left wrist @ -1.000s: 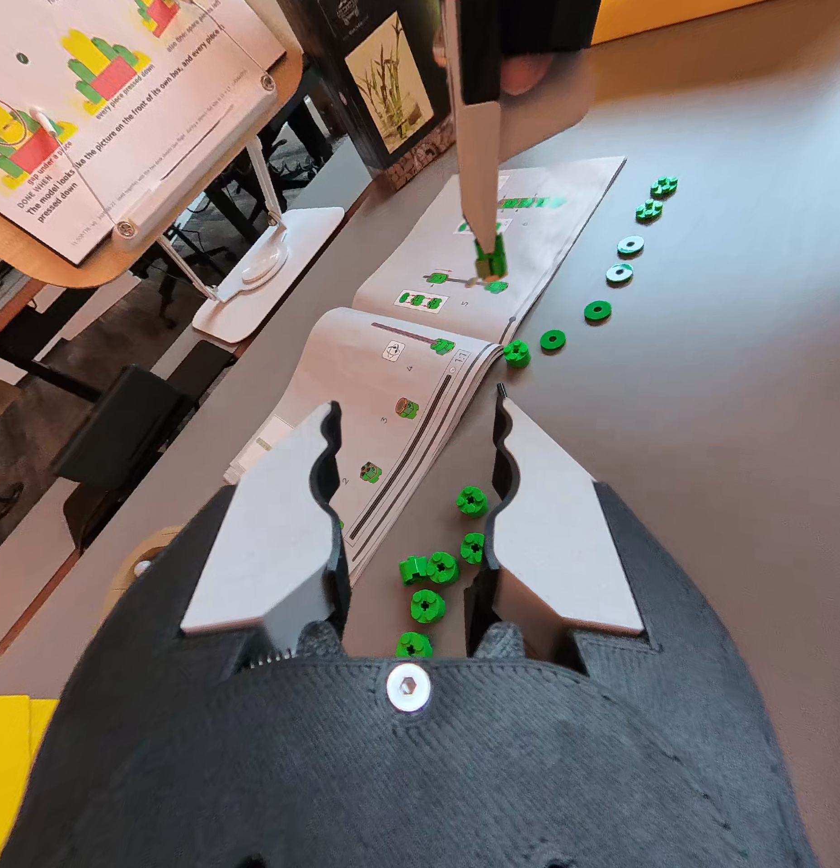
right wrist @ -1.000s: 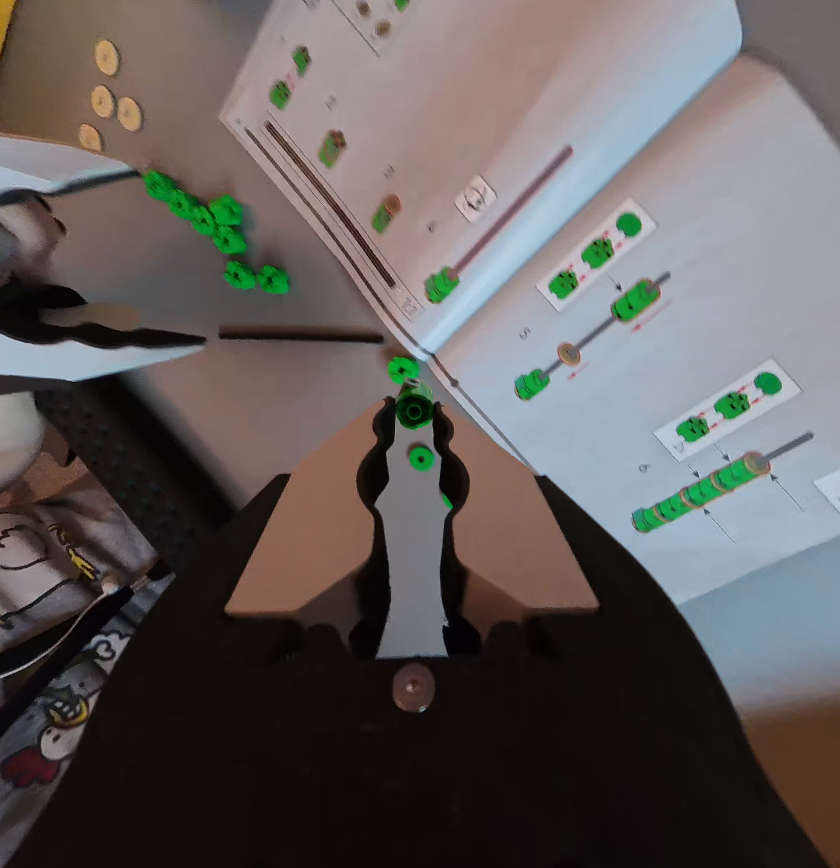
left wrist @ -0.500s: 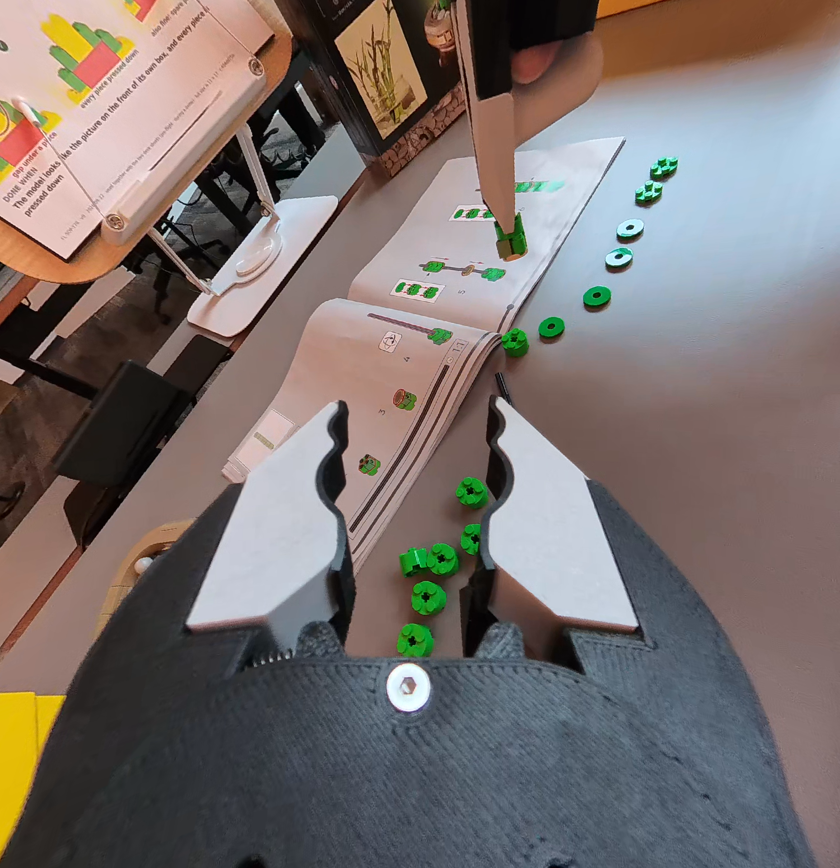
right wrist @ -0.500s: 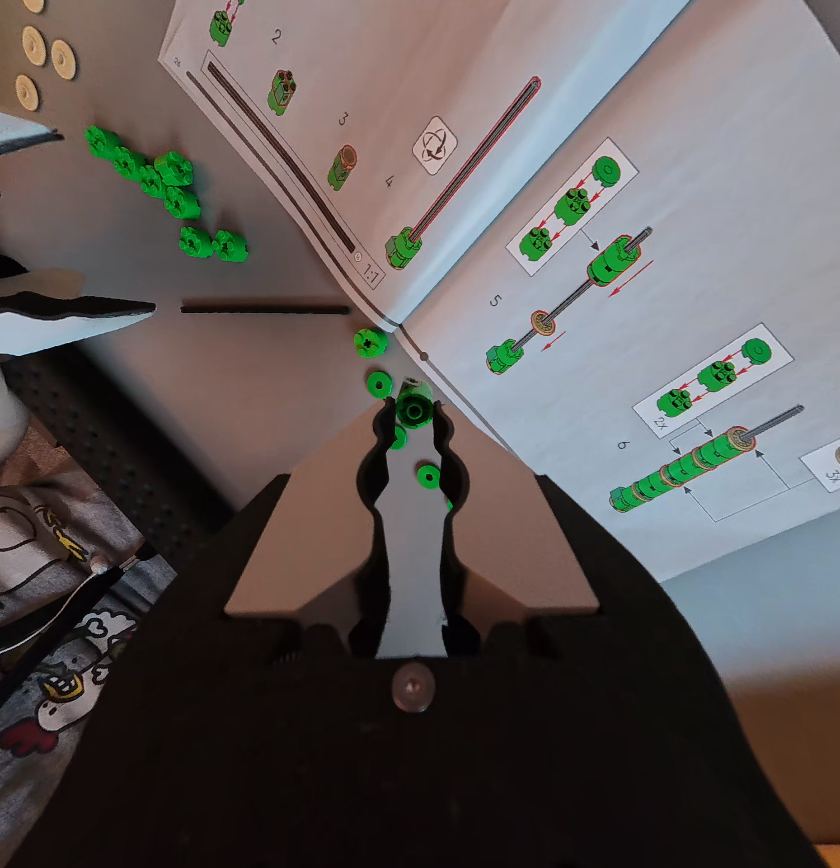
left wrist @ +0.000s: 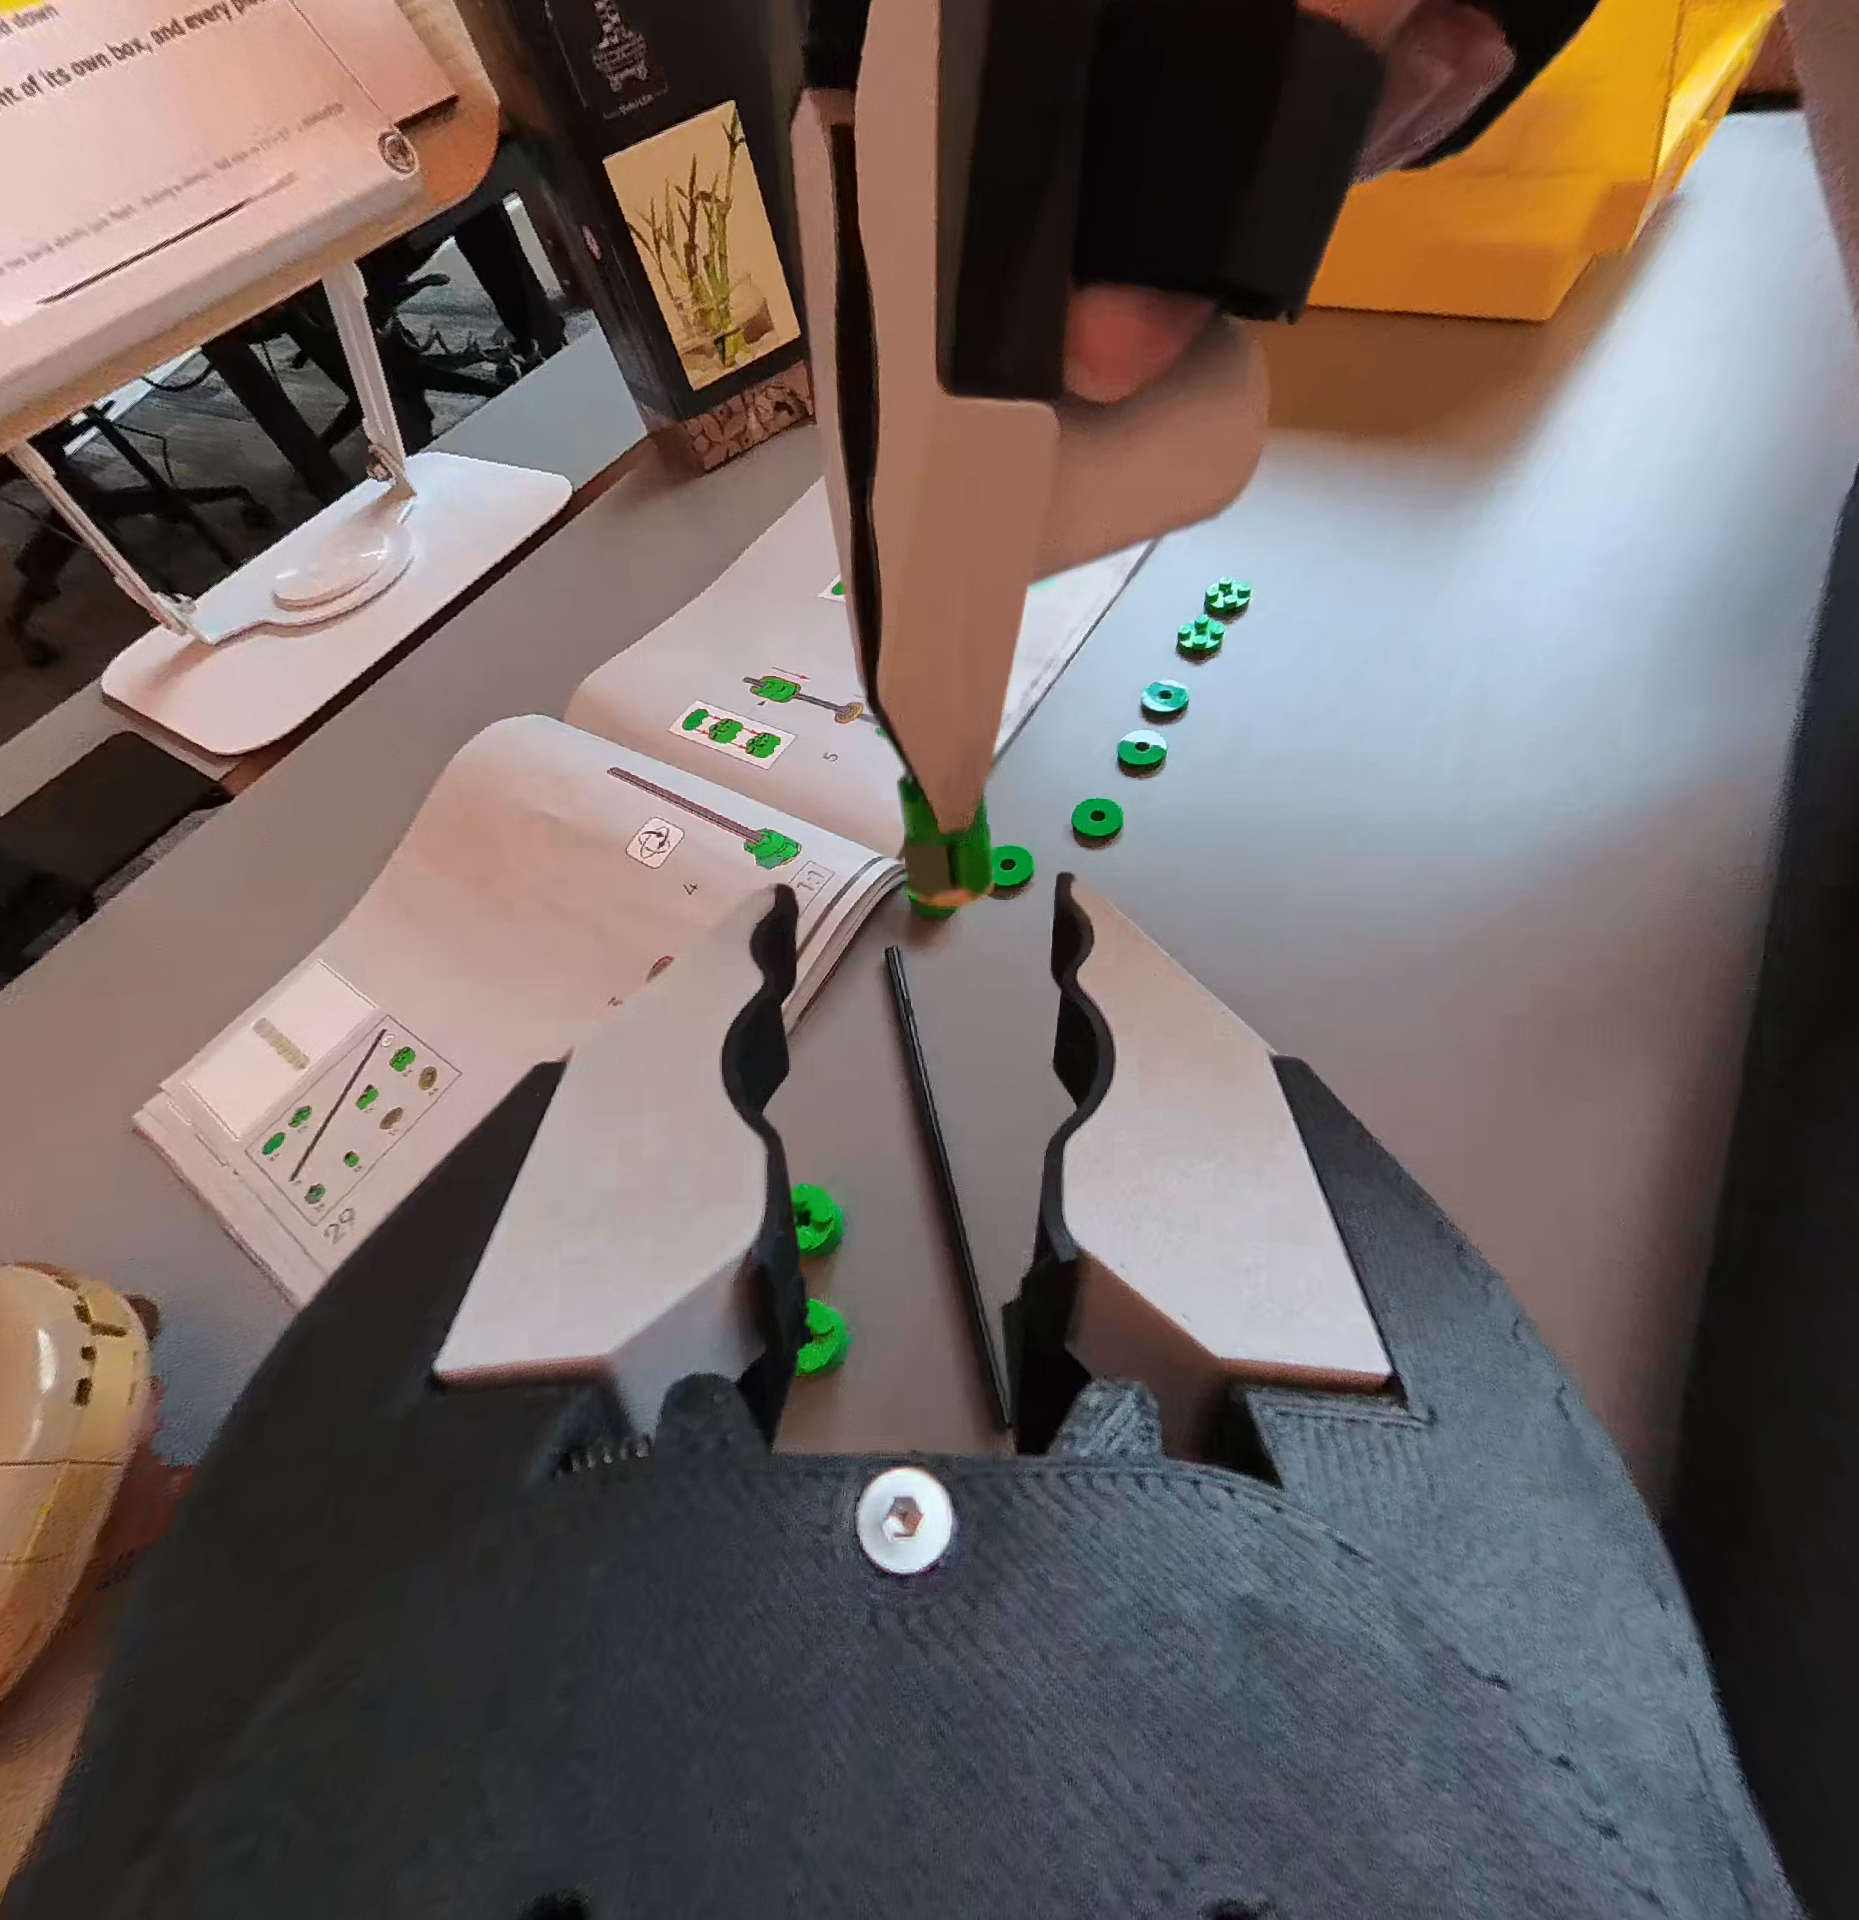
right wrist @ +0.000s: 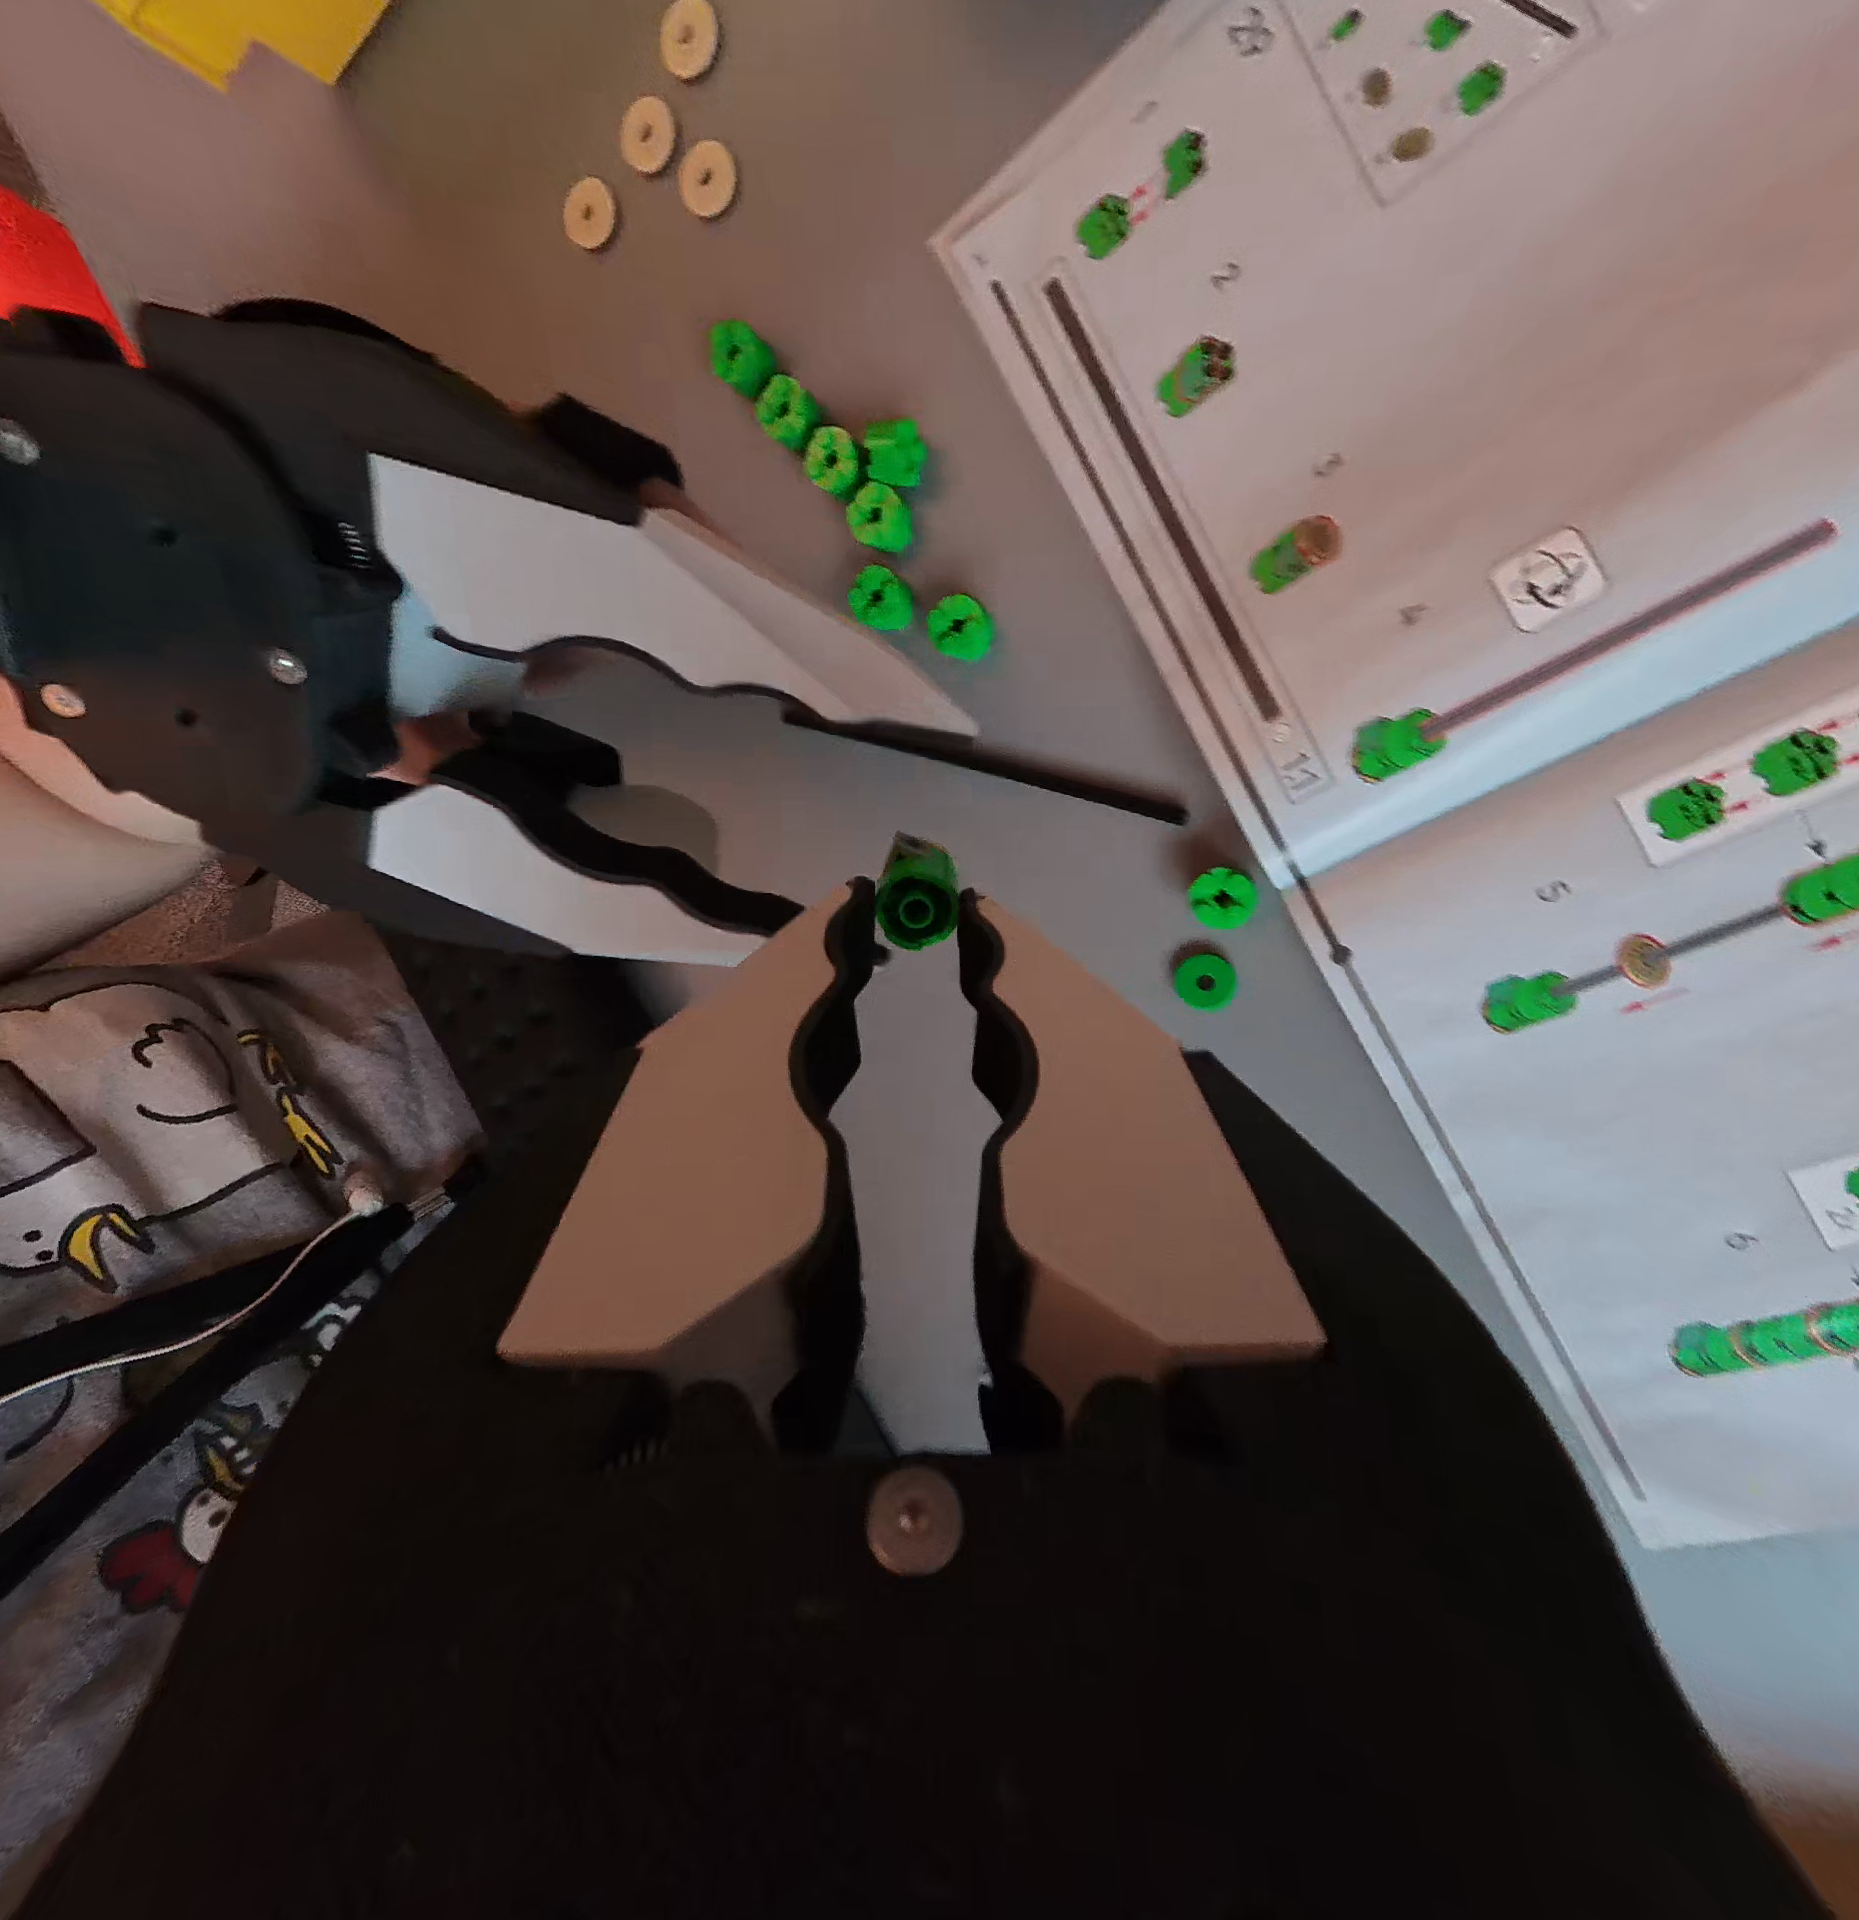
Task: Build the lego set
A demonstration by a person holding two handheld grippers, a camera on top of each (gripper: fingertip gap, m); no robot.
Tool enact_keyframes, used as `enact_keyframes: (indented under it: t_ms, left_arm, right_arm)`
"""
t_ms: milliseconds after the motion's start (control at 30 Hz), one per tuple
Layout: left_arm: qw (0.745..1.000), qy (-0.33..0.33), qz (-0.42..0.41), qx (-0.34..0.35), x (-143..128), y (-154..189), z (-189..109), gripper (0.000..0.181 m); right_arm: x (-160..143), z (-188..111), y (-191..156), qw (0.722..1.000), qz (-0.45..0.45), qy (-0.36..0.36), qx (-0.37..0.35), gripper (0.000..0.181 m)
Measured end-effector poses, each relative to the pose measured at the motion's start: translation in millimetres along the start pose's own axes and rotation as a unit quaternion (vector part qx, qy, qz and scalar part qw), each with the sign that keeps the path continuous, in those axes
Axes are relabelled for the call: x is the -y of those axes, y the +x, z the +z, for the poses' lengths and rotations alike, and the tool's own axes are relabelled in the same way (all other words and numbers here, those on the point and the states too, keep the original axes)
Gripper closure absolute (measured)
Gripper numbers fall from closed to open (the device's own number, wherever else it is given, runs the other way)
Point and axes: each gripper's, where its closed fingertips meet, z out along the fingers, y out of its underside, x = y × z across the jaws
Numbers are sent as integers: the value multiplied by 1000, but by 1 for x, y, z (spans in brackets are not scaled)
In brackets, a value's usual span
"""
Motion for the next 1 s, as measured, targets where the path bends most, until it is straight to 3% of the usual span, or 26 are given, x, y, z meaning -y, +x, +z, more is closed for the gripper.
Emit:
enact_keyframes:
  t_ms: [133,233,367,567,633,733,800,900,1000]
  left_arm:
    - [1000,-7,-12,-12,-2,4,3,143]
    - [999,-10,-10,-36,-4,10,3,166]
    - [998,-10,-32,-53,-4,9,1,166]
    - [979,43,-166,-111,10,-9,-20,166]
    - [962,68,-224,-139,16,-19,-32,166]
    - [935,116,-294,-161,25,-39,-51,166]
    - [932,130,-303,-153,26,-49,-60,166]
    - [944,125,-280,-124,23,-58,-65,167]
    - [951,129,-257,-112,25,-57,-67,167]
  right_arm:
    - [2,4,-14,1000,-15,-1,4,167]
    - [3,5,-15,1000,-18,-4,-3,167]
    - [6,4,-17,999,-34,0,8,166]
    - [29,-23,-19,992,-92,78,18,149]
    - [45,-34,-24,971,-198,134,1,131]
    - [57,-36,-22,904,-372,187,-97,120]
    - [59,-31,-17,864,-441,182,-161,132]
    - [63,-29,-14,861,-441,181,-177,135]
    - [70,-47,-9,866,-413,223,-173,138]
